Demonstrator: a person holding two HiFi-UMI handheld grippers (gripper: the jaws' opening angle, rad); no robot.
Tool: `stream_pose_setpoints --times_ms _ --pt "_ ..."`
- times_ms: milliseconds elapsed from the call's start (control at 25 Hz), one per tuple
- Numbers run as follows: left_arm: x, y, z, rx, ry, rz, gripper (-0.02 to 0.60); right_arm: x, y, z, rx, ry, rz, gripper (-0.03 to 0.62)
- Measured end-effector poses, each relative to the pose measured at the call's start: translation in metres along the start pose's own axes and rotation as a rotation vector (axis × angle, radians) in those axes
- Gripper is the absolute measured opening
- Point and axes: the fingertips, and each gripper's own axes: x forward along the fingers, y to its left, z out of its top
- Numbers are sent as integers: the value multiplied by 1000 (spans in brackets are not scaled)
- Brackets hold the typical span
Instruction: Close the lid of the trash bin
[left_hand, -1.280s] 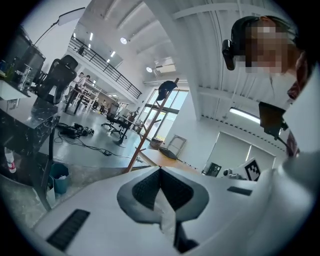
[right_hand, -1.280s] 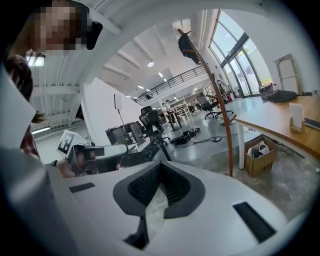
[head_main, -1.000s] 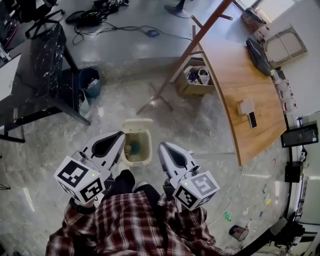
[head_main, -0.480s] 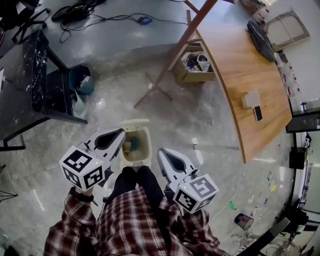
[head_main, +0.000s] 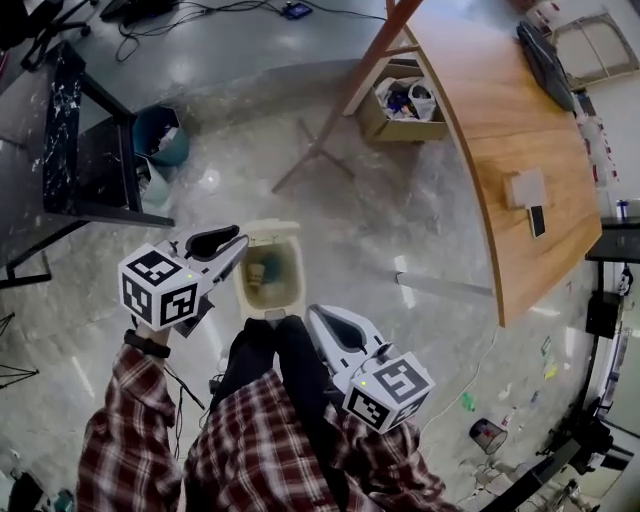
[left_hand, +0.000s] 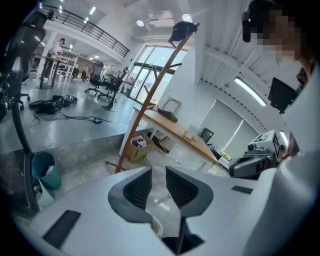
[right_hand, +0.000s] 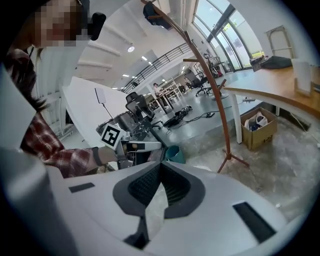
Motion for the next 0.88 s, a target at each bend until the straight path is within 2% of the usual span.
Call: stream_pose_setpoints --times_ms 120,280,400,720,880 --pt "18 11 -16 34 111 -24 118 1 -9 -13 30 -1 5 12" --pt "37 30 -30 134 246 -2 118 8 -17 -24 64 -5 11 12" --pt "57 38 -45 169 335 -20 118 13 -22 -33 83 -5 19 12" --pt "100 69 -84 253 483 -53 118 40 -45 -53 72 20 28 14" --pt "119 90 -94 222 524 -78 118 53 -62 -72 73 43 39 12"
